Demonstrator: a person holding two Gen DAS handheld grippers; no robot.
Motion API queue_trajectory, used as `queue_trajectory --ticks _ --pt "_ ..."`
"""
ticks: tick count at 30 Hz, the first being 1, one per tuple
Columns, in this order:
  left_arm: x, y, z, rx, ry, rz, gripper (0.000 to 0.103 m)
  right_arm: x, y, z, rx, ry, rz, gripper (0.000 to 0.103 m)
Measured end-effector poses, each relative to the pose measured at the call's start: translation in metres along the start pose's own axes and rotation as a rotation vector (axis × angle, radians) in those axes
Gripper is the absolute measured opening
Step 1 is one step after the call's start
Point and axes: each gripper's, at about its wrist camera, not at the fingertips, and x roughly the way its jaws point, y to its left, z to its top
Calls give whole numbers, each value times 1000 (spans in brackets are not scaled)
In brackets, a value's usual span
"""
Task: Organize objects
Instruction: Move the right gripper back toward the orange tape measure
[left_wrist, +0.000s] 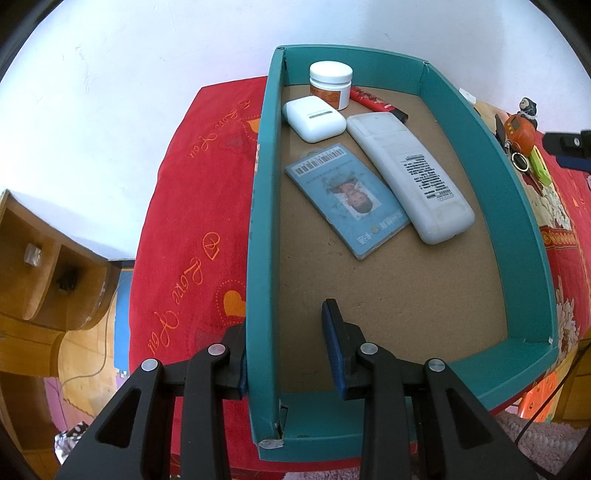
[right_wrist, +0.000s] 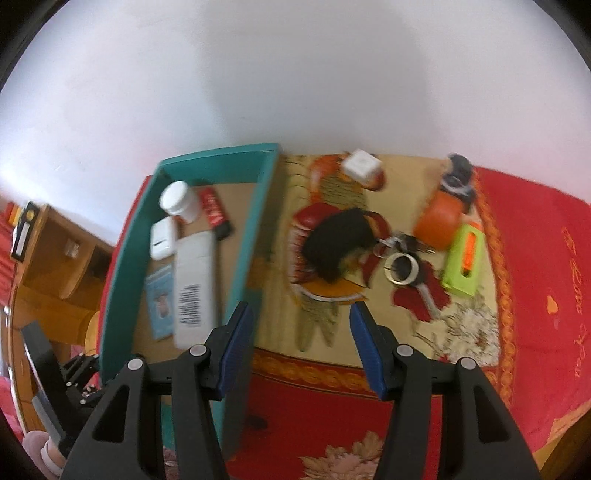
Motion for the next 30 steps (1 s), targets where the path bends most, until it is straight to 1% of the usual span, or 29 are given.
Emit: queue_trajectory --ticks 8,14,24,27,30 --pt "0 0 0 0 0 -1 32 2 -35 -2 49 11 -58 55" --pt "0 0 0 0 0 1 32 1 -57 9 65 0 -125 55" --pt "0 0 1 1 0 1 32 9 -89 56 152 -44 -205 55" --pt "0 0 1 1 1 1 32 17 -94 69 163 -37 -219 55" --pt "0 0 1 1 1 0 32 25 -93 79 141 -28 -250 55"
